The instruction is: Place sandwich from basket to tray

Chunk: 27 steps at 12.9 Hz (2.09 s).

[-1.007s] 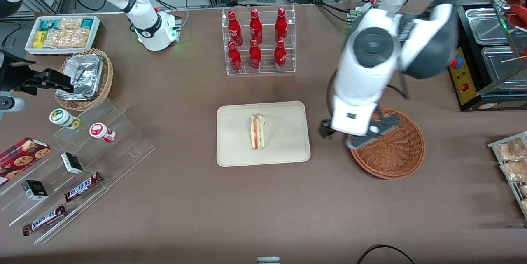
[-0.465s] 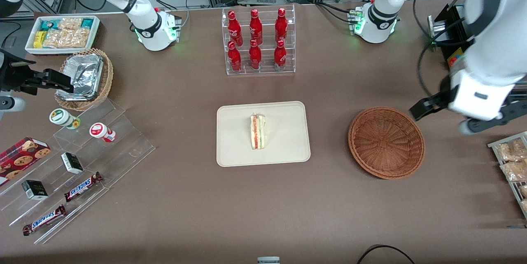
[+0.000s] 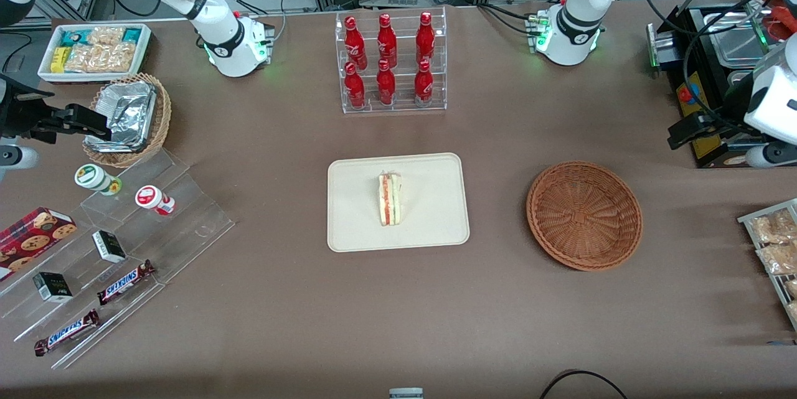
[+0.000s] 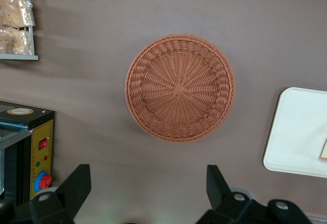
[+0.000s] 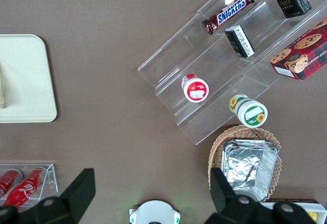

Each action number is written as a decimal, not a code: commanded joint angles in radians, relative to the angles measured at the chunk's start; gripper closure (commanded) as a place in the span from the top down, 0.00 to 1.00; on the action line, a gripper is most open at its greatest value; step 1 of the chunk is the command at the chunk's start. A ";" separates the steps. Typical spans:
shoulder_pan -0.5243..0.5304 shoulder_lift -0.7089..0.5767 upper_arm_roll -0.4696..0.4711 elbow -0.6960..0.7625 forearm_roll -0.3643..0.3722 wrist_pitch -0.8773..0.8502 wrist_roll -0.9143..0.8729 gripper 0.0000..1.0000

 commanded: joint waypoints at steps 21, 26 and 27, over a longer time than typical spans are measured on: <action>0.104 -0.001 -0.017 0.059 -0.033 -0.037 0.281 1.00; 0.101 -0.004 -0.037 0.061 -0.014 -0.039 0.228 1.00; 0.101 -0.002 -0.039 0.061 -0.014 -0.039 0.226 1.00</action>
